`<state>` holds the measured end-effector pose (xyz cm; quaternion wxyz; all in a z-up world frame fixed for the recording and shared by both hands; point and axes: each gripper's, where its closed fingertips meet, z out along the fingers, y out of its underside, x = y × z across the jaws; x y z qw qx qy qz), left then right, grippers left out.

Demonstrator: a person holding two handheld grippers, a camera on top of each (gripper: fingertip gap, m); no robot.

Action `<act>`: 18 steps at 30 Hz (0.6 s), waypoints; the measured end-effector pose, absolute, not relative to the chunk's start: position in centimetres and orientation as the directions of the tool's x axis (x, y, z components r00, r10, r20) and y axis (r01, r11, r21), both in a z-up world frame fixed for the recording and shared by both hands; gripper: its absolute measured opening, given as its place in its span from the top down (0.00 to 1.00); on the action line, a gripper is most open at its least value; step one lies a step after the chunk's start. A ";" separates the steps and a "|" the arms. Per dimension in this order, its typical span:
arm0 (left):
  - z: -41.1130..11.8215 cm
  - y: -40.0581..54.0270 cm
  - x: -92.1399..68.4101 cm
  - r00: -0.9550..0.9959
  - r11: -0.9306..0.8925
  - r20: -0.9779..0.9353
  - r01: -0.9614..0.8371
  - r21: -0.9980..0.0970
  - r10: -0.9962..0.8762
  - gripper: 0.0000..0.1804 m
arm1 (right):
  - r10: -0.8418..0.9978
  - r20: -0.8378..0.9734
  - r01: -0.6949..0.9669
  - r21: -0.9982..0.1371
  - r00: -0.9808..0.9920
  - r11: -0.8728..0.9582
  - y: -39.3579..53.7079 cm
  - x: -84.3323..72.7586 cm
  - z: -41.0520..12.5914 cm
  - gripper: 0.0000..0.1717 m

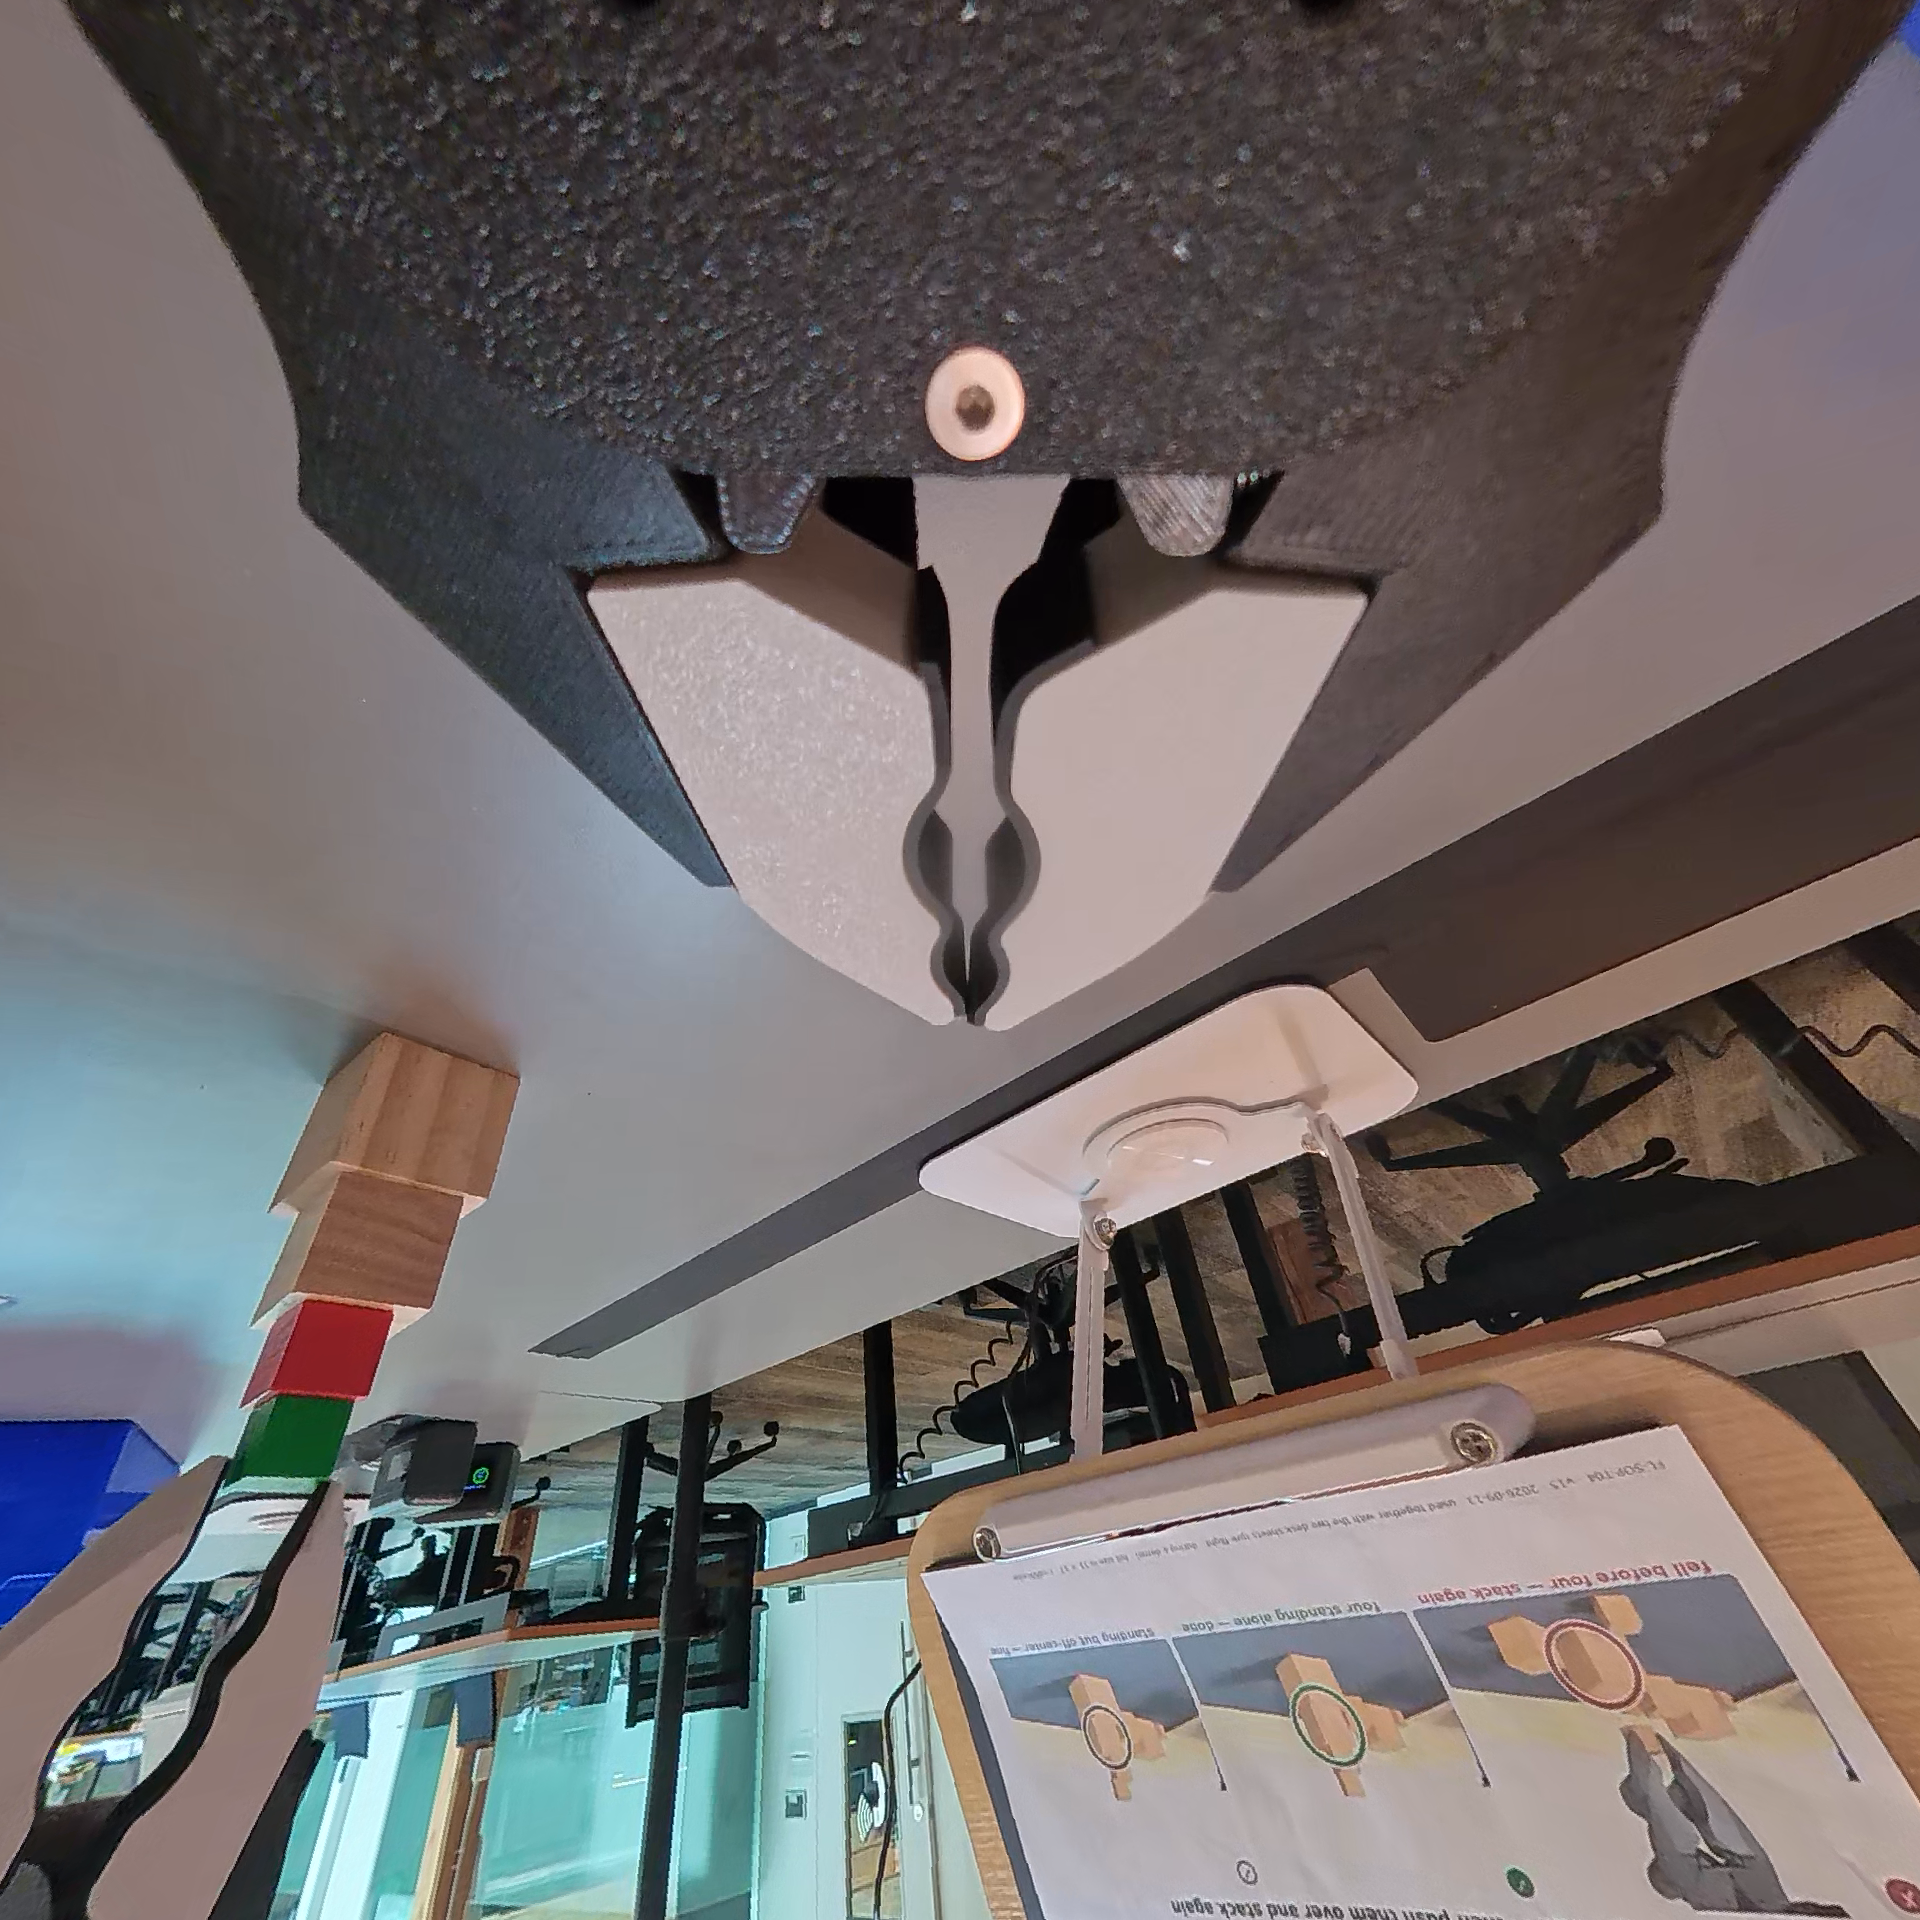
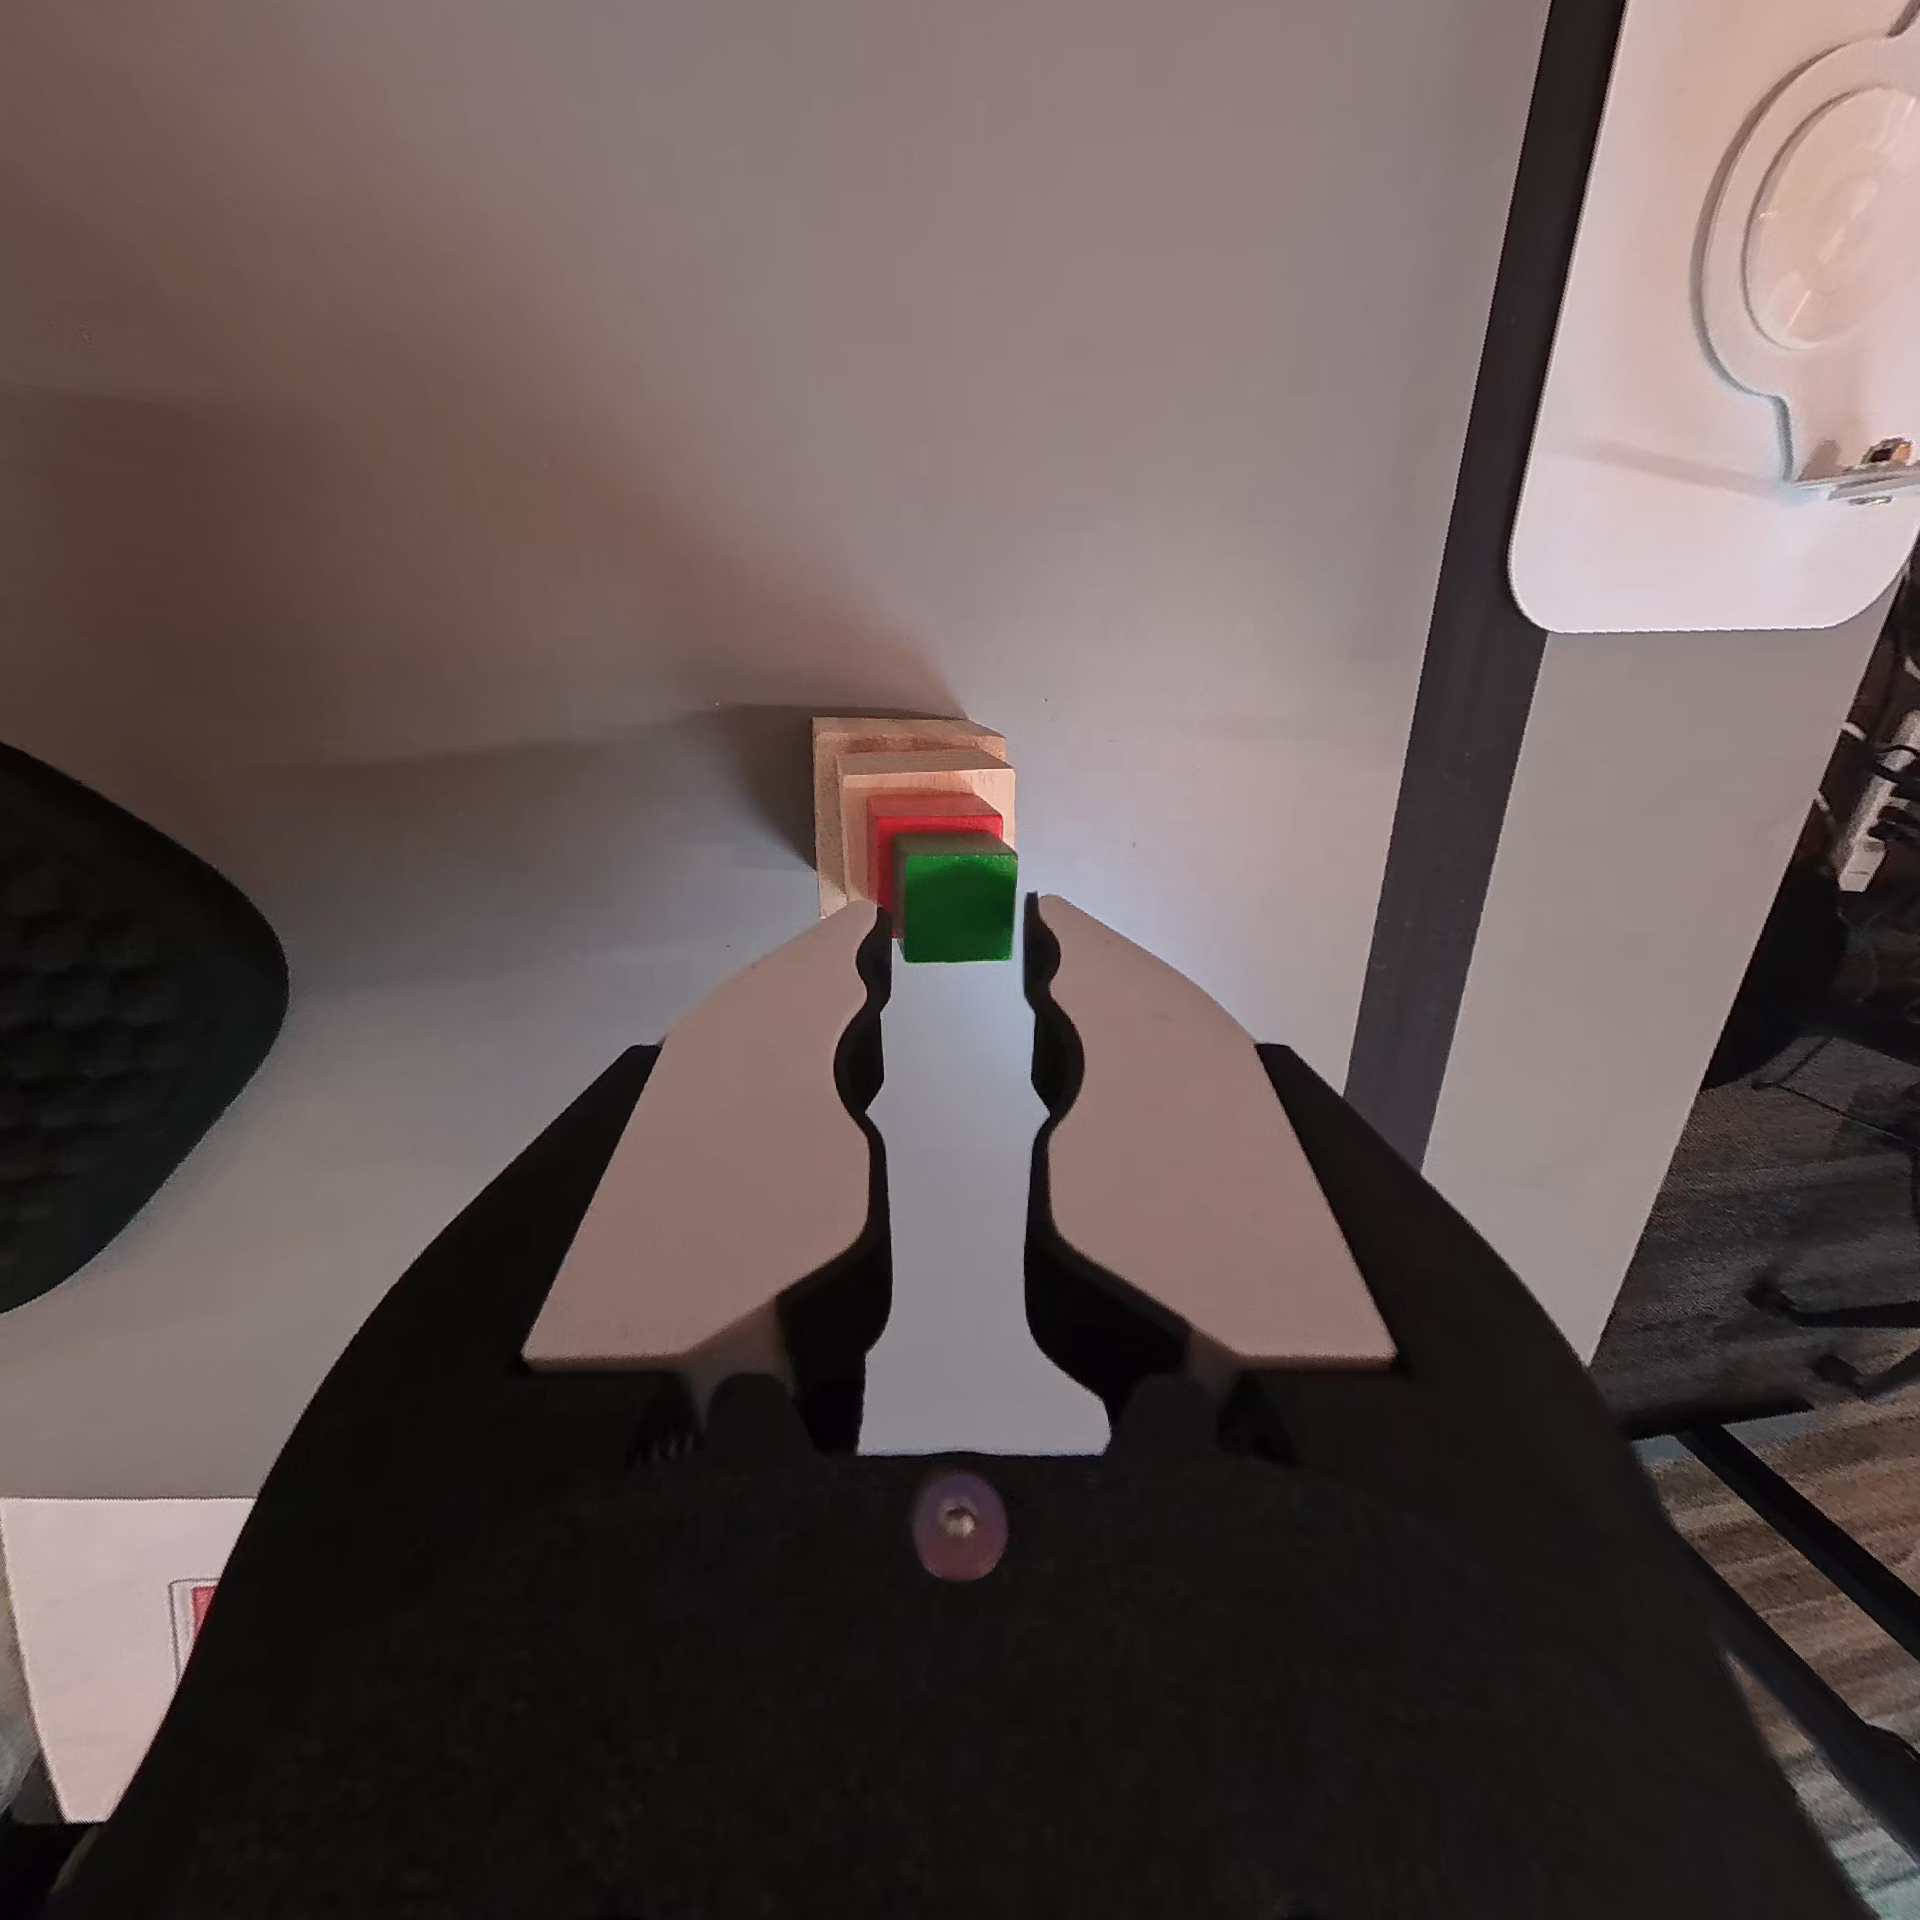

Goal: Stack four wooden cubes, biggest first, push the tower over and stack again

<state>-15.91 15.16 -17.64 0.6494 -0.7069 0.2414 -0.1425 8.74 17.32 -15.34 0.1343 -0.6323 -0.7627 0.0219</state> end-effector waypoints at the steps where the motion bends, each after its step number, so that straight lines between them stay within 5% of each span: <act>1: -17.6 15.2 -15.9 0.843 -0.040 -0.113 -0.157 -0.987 -0.527 1.00 | 0.970 0.179 0.958 -0.204 -0.164 0.200 17.3 8.7 -15.2 0.86; 10: -17.5 15.1 -16.0 0.843 -0.036 -0.110 -0.151 -0.988 -0.526 1.00 | 0.980 0.192 0.956 -0.273 -0.059 0.110 17.2 8.6 -13.9 0.81; 18: -16.8 15.1 -16.5 0.859 -0.024 -0.089 -0.117 -0.993 -0.505 1.00 | 0.923 0.305 0.749 -0.662 0.237 0.026 17.8 8.2 -10.6 1.00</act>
